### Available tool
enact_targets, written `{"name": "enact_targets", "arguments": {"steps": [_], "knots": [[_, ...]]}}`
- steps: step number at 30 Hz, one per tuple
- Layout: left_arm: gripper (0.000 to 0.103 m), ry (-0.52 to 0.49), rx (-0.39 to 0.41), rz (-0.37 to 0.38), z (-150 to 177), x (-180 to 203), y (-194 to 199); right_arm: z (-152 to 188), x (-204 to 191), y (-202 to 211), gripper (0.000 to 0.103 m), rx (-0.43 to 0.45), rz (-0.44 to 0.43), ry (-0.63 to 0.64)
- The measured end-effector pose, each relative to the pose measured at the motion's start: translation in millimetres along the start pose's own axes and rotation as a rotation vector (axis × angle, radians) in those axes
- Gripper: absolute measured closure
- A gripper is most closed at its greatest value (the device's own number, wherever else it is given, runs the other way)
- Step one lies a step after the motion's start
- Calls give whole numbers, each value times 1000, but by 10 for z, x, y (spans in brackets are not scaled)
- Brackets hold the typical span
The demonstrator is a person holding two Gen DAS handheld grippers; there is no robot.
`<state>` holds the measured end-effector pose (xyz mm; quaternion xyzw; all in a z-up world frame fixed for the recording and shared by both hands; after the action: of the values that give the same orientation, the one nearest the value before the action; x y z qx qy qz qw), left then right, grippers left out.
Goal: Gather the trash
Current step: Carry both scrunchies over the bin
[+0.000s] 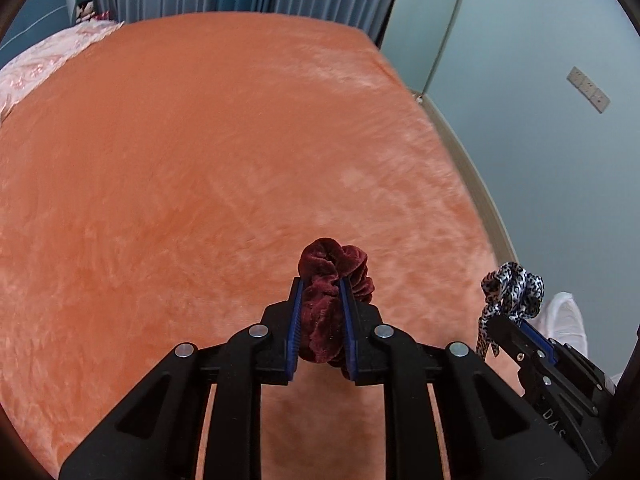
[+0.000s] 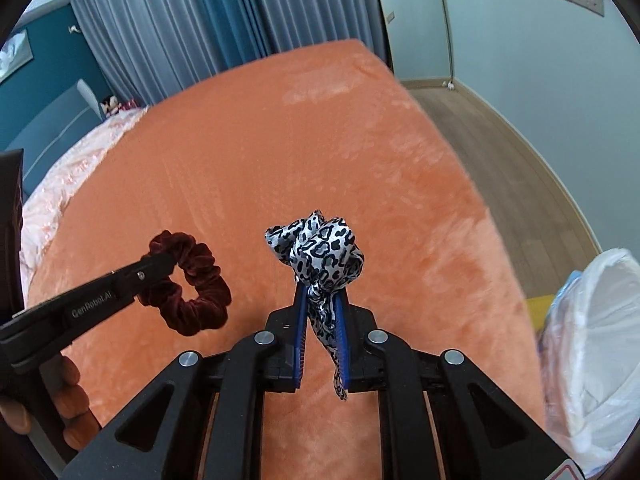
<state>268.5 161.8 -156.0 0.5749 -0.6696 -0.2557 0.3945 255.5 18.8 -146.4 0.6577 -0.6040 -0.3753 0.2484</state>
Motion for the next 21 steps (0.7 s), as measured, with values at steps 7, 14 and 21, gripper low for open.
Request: {"name": "enact_targets", "arguments": {"steps": [7,14,21], "knots": [[86,-78,86,42,-86,662,607,-284,266,845,91,138,5,-17],[86,-163,150,94,-83,1363,1068,-362,666,1508,91,236,31,-52],[86,-251,191,143,19,2042,1390,-339,1092,2009,91,312,63,-83]]}}
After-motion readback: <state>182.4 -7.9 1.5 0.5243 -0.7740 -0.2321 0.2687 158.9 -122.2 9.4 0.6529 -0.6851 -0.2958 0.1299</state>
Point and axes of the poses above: each gripper's, at about its wrist camera, not at the fingertips, and y roughly against the way its jaws point, x to its right, z to its underside, the point moved 6 cm from there along -y, roughly the way its jaws point, and after that the axes turned 1 degree about -y, right-handed, at the moved point
